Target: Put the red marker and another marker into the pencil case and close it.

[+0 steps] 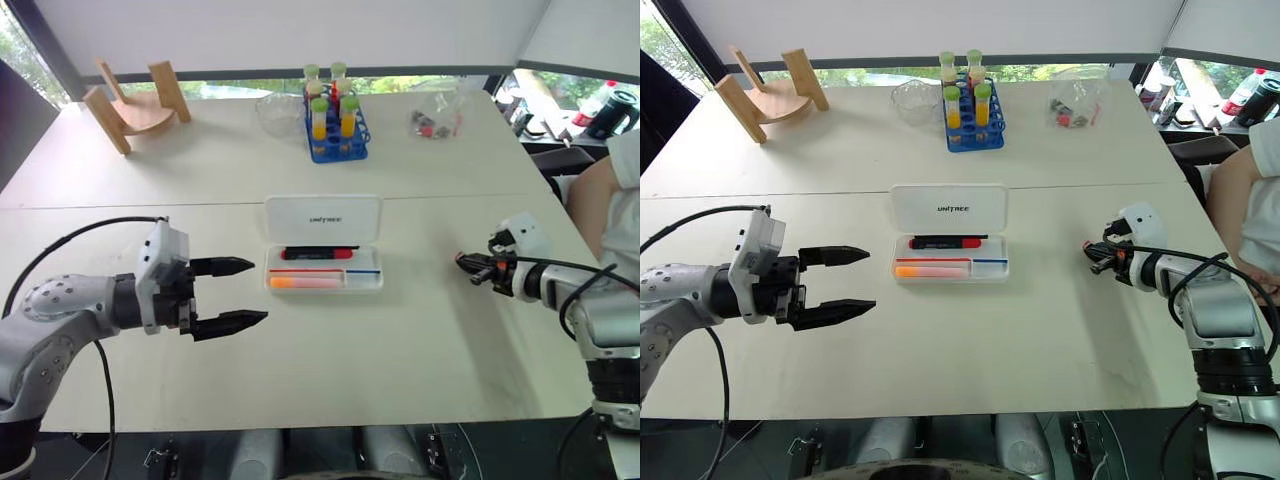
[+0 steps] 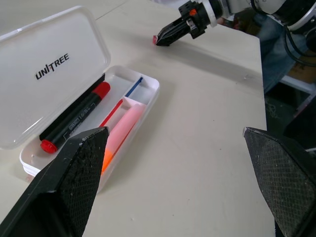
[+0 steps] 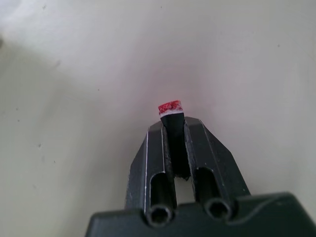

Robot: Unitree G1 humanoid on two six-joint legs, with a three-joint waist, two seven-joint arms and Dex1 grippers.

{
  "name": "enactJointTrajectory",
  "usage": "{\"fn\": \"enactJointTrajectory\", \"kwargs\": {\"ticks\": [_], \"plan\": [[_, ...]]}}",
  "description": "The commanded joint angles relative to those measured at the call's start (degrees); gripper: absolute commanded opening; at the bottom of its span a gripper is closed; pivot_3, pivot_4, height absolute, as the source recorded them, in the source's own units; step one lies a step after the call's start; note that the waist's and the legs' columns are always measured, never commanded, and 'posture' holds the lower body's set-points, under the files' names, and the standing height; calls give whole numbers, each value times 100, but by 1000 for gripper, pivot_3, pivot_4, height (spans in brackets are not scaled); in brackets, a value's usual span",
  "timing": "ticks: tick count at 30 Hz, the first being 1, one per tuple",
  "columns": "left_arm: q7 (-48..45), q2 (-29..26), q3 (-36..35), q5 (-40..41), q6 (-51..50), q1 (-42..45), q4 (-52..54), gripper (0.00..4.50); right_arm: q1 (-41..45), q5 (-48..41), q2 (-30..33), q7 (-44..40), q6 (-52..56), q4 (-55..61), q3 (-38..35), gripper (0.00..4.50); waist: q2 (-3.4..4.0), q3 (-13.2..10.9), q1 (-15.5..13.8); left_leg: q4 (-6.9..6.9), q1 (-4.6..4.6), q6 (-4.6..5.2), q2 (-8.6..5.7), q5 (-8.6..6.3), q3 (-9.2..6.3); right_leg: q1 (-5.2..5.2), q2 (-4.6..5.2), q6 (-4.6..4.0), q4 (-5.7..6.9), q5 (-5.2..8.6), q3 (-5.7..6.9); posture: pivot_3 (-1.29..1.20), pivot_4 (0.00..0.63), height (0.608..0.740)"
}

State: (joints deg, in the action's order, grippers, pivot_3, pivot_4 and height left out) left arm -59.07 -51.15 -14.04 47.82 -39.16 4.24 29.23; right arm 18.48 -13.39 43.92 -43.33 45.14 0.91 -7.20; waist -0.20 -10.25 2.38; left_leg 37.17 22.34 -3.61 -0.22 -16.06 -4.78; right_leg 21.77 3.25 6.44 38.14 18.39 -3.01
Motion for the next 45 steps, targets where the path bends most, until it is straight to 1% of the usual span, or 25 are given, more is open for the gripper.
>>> {"fn": "enactJointTrajectory", "kwargs": {"ticks": [1, 3, 5, 8, 12, 17, 22, 24, 25, 28, 29, 30, 31, 32, 36, 39, 45], "plan": [[24, -16, -135, -18, 109, 50, 9, 4500, 272, -466, 151, -602, -134, 689, 84, 25, 1, -1, 13, -2, 0, 0, 1, 0, 0, 1, -1, 0, 0, 0, 0, 0, 150, 740], [19, -2, -64, -52, 132, 131, -34, 4500, 584, -811, 153, -1268, -99, 1344, 625, 25, 13, -8, 36, -5, 1, 0, 5, 0, -2, 8, -4, -1, 1, 0, -2, 0, 150, 740], [19, 12, -21, -66, 136, 197, -69, 4500, 791, -837, 140, -1607, -200, 1590, 1088, 25, 15, -9, 60, -6, 1, 0, 11, 0, -5, 15, -11, -1, 4, 0, -4, 0, 150, 740], [26, 20, -11, -72, 117, 245, -70, 4500, 1043, -658, 30, -1821, -514, 1463, 1616, 25, 8, -8, 0, -5, 3, 0, 16, 0, -9, 9, -21, -2, -1, 1, 1, 0, 150, 740], [80, 31, -56, -57, 95, 187, 14, 4500, 1323, -243, -62, -2059, -1091, 997, 2232, 25, 2, -11, -56, 0, 10, 0, 3, 0, -10, 9, 4, -1, -5, 1, 3, 0, 150, 740], [186, 27, -148, -25, 74, 82, 115, 4500, 1564, 121, -197, -2187, -1603, 408, 2564, 25, 2, -12, -10, -1, 9, -1, 1, 0, -11, 13, 9, 0, -5, 0, 2, 0, 150, 740], [276, 26, -197, 5, 63, -7, 189, 4500, 1654, 240, -276, -2312, -1835, 105, 2573, 25, 3, -13, 2, -4, 10, 0, 3, 0, -13, 18, 5, 0, -4, 0, 2, 0, 150, 740], [298, 27, -202, 6, 58, -20, 196, 4500, 1653, 228, -270, -2372, -1826, 118, 2560, 910, 3, -13, 2, -3, 10, -1, 3, 0, -13, 18, 5, 0, -4, 0, 1, 0, 150, 740], [306, 26, -202, 7, 59, -22, 197, 4500, 1651, 226, -266, -2396, -1820, 138, 2553, 1237, 3, -13, 2, -3, 10, -1, 3, 0, -13, 18, 5, 0, -4, 0, 1, 0, 150, 740], [339, 29, -187, 15, 51, -1, 174, 4500, 1664, 176, -265, -2436, -1715, 269, 2504, 2791, 3, -12, 2, -2, 10, -1, 3, 0, -13, 18, 5, 0, -3, 0, 1, 0, 150, 740], [349, 33, -176, 13, 47, 12, 164, 4500, 1677, 159, -266, -2439, -1673, 305, 2484, 3197, 3, -13, 2, -2, 10, -1, 3, 0, -13, 18, 5, 0, -3, 0, 1, 0, 150, 740], [359, 38, -160, 16, 41, 34, 153, 4500, 1696, 132, -272, -2437, -1622, 339, 2455, 3787, 3, -13, 2, -2, 10, -1, 3, 0, -13, 18, 5, 0, -3, 0, 1, 0, 150, 740], [370, 42, -145, 19, 33, 60, 137, 4500, 1717, 106, -275, -2427, -1567, 381, 2420, 4230, 3, -12, 2, -3, 10, -1, 3, 0, -13, 18, 5, 0, -3, 0, 1, 0, 150, 740], [390, 54, -128, 8, 36, 93, 109, 4500, 1740, 82, -274, -2410, -1526, 431, 2381, 4457, 3, -13, 2, -2, 10, -1, 3, 0, -13, 18, 5, 0, -3, 0, 1, 0, 150, 740], [474, 71, -85, -68, 8, 174, -7, 4500, 1801, -94, -246, -2355, -1292, 640, 2157, 4457, 3, -13, 1, -3, 10, -1, 3, 0, -14, 18, 5, 0, -2, 0, 2, 0, 150, 740], [617, 64, -34, -182, -103, 267, -312, 4500, 1800, -508, -69, -2342, -775, 1109, 1683, 4457, 4, -13, -3, -4, 10, -1, 3, 0, -15, 20, 5, 0, -2, 0, 1, 0, 150, 740], [546, 61, -4, -650, 271, 407, -942, 4500, 1548, -806, 132, -2021, -299, 1625, 1210, 4457, 3, -13, -8, -3, 14, -1, 1, 0, -14, 22, 6, 0, -2, 0, 2, 0, 150, 740]]}}
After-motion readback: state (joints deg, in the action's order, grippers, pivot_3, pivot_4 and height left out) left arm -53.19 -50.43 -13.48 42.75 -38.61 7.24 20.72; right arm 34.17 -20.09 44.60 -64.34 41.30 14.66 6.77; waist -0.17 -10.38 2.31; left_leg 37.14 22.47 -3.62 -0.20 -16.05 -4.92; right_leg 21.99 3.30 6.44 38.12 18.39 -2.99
